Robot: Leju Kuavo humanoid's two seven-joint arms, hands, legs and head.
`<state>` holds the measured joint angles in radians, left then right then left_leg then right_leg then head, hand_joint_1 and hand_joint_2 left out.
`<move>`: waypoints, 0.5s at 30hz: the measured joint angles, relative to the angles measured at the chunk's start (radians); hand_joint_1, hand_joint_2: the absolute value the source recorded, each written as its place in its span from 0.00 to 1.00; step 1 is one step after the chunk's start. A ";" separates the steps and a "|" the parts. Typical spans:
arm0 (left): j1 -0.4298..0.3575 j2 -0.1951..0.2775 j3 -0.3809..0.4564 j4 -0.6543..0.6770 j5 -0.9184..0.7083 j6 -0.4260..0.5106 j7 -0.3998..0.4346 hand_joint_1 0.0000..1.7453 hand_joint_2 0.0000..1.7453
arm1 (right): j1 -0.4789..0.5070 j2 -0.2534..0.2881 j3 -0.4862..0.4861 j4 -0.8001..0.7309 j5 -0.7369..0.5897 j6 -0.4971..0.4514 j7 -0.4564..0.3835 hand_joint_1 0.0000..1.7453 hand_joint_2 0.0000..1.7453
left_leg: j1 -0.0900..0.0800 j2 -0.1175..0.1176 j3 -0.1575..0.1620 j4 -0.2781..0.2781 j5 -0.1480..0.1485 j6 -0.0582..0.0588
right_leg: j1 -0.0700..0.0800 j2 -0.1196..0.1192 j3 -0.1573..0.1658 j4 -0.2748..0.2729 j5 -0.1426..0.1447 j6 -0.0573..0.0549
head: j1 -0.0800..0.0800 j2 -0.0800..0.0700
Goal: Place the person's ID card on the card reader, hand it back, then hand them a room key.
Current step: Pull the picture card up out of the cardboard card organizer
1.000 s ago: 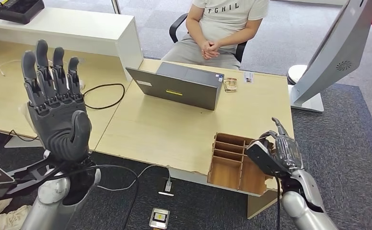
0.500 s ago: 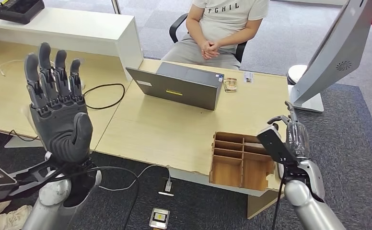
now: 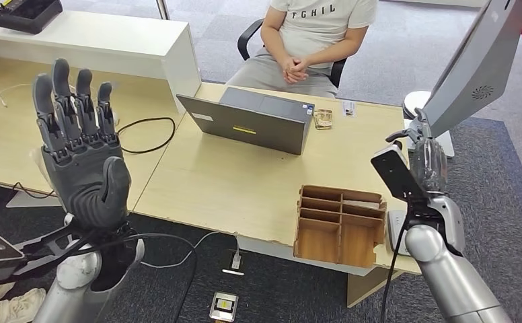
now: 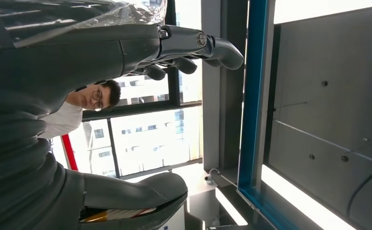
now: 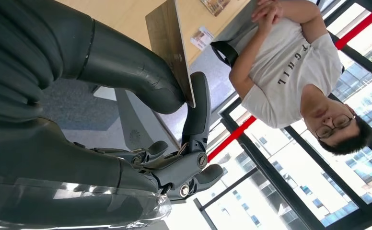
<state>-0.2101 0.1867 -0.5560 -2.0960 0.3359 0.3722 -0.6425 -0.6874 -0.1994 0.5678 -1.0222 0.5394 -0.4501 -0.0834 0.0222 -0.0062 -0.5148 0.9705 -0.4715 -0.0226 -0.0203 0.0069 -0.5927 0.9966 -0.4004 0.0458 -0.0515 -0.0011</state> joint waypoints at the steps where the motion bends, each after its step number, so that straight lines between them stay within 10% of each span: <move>1: -0.001 -0.002 -0.001 0.000 0.001 0.000 -0.001 0.00 1.00 | -0.020 0.004 0.002 0.011 0.002 0.000 0.000 1.00 1.00 | 0.000 0.000 0.000 0.000 0.000 0.000 | 0.000 0.000 0.000 0.000 0.000 0.000 | 0.000 0.000; 15: -0.009 -0.024 -0.010 0.011 0.011 0.011 -0.047 0.00 1.00 | -0.268 0.105 0.045 0.261 0.087 0.000 0.025 1.00 1.00 | 0.000 0.000 0.000 0.000 0.000 0.000 | 0.000 0.000 0.000 0.001 0.000 0.000 | 0.000 0.000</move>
<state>-0.2192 0.1625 -0.5665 -2.0851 0.3468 0.3831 -0.6896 -0.9550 -0.0942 0.6131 -0.7614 0.6266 -0.4500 -0.0583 0.0224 -0.0063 -0.5152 0.9706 -0.4715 -0.0227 -0.0201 0.0067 -0.5928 0.9972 -0.4004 0.0457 -0.0515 -0.0011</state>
